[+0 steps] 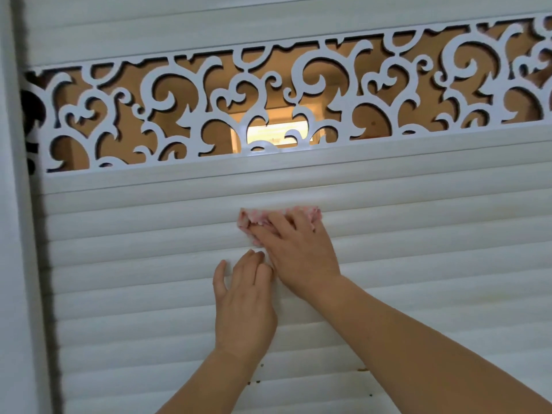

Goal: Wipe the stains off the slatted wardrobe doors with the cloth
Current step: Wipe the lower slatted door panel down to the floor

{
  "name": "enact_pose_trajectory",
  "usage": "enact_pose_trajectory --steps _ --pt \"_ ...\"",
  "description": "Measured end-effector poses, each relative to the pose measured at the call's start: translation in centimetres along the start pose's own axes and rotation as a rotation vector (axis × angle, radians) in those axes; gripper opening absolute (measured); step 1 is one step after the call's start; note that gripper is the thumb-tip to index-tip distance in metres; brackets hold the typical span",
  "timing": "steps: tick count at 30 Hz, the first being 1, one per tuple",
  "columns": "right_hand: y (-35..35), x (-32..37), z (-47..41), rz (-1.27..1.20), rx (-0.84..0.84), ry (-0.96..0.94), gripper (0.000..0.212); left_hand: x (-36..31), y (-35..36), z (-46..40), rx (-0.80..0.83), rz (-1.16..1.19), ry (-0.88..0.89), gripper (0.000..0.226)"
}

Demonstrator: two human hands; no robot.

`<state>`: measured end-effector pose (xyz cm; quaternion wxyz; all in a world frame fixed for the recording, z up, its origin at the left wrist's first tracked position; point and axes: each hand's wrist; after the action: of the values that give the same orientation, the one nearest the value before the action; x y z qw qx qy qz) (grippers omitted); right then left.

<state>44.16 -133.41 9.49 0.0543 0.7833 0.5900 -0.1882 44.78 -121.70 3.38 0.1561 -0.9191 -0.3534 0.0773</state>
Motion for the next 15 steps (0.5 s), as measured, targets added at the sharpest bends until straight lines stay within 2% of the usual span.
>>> enact_pose_trajectory --steps 3,5,7,9,11,13,15 --pt "0.5 -2.5 0.6 0.026 -0.037 -0.085 0.050 0.6 -0.5 0.1 -0.022 0.009 0.016 0.041" --pt "0.3 -5.3 1.7 0.053 -0.038 -0.041 0.048 0.8 -0.6 0.0 -0.031 0.007 0.032 0.041" --pt "0.0 -8.2 3.5 0.106 -0.022 0.073 0.047 0.9 -0.5 -0.2 -0.038 0.021 0.053 0.040" --pt "-0.2 -10.2 5.2 0.141 0.001 0.219 0.047 0.8 -0.3 -0.3 -0.034 0.051 0.062 0.058" --pt "-0.2 -10.1 5.7 0.113 0.061 0.396 0.048 0.7 -0.3 -0.3 -0.028 0.063 0.062 0.065" --pt "-0.1 -8.3 4.9 0.039 0.108 0.500 0.042 0.8 -0.4 -0.2 -0.019 0.063 0.067 0.056" --pt "0.2 -5.7 3.9 0.053 0.029 0.397 0.039 0.8 -0.5 -0.1 -0.005 0.041 0.071 0.039"
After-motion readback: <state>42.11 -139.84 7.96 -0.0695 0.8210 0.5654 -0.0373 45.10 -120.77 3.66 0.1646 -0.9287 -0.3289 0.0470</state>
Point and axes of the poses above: each hand's wrist, its own z-axis away from the middle knuckle, its own y-axis out of the palm, x = y × z, and after that the axes turned 15 degrees about z, right-handed
